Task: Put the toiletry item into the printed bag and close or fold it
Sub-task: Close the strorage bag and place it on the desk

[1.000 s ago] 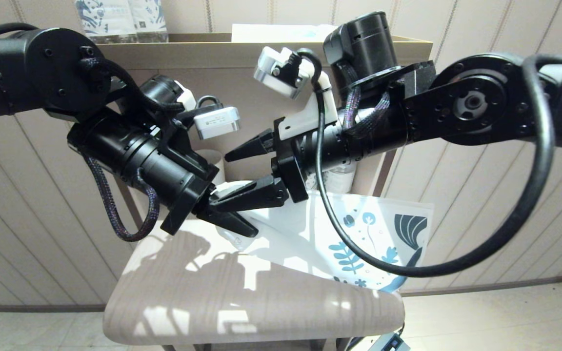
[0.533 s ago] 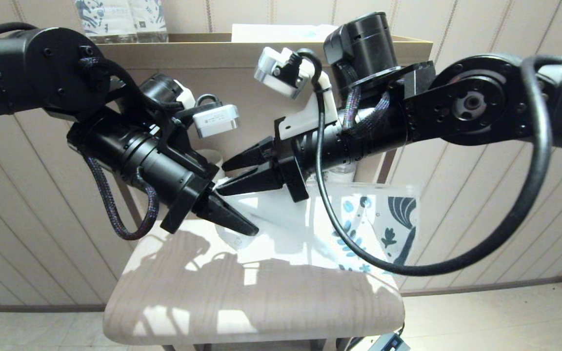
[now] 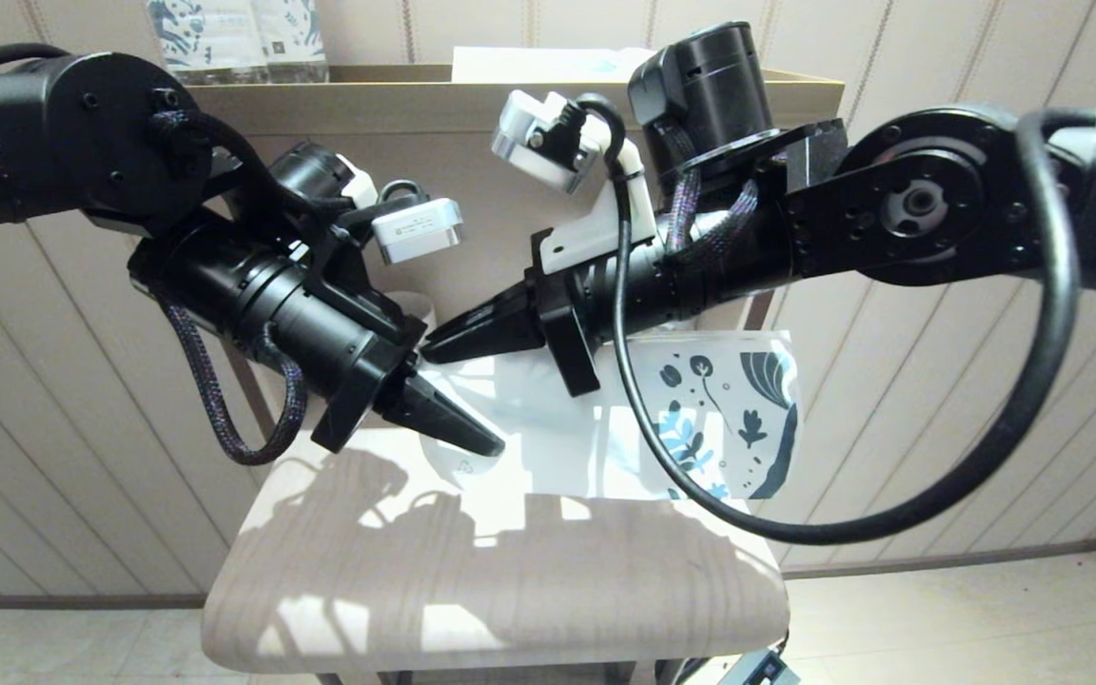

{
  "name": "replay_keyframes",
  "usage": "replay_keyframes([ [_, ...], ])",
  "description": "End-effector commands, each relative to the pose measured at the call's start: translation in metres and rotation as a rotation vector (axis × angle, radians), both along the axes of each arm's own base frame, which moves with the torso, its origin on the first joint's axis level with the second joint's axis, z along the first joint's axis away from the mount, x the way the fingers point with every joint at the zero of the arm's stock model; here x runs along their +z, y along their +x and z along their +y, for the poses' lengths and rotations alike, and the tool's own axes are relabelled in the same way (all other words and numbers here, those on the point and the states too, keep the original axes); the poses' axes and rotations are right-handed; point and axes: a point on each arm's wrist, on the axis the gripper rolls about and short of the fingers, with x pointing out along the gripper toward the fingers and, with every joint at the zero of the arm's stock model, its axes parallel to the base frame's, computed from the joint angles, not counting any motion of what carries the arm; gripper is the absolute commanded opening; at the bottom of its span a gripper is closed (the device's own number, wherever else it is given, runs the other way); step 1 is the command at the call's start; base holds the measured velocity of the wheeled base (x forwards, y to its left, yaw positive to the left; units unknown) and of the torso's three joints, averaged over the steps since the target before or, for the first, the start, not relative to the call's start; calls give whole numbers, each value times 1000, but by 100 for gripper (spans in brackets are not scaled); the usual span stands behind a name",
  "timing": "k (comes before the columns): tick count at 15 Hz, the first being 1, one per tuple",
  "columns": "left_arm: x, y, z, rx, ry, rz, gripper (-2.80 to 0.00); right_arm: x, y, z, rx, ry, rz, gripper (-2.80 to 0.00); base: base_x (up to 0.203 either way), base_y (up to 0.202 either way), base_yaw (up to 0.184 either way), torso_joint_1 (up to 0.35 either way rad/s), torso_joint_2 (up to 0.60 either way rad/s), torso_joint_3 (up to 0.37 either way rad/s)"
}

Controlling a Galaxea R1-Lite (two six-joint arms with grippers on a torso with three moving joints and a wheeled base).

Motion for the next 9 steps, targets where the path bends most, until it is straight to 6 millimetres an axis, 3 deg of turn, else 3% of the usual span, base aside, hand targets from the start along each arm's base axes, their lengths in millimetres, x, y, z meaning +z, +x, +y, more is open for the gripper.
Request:
replay_keyframes([
  [1,-2,1,-1,-3,3,7,-280,0,0,-1,3,-1,0,-280,0,0,0,0,0,0],
  [9,2,-1,1,1,4,-8,-280,10,-4,-25,-42,5,-7,-280,0,0,0,0,0,0],
])
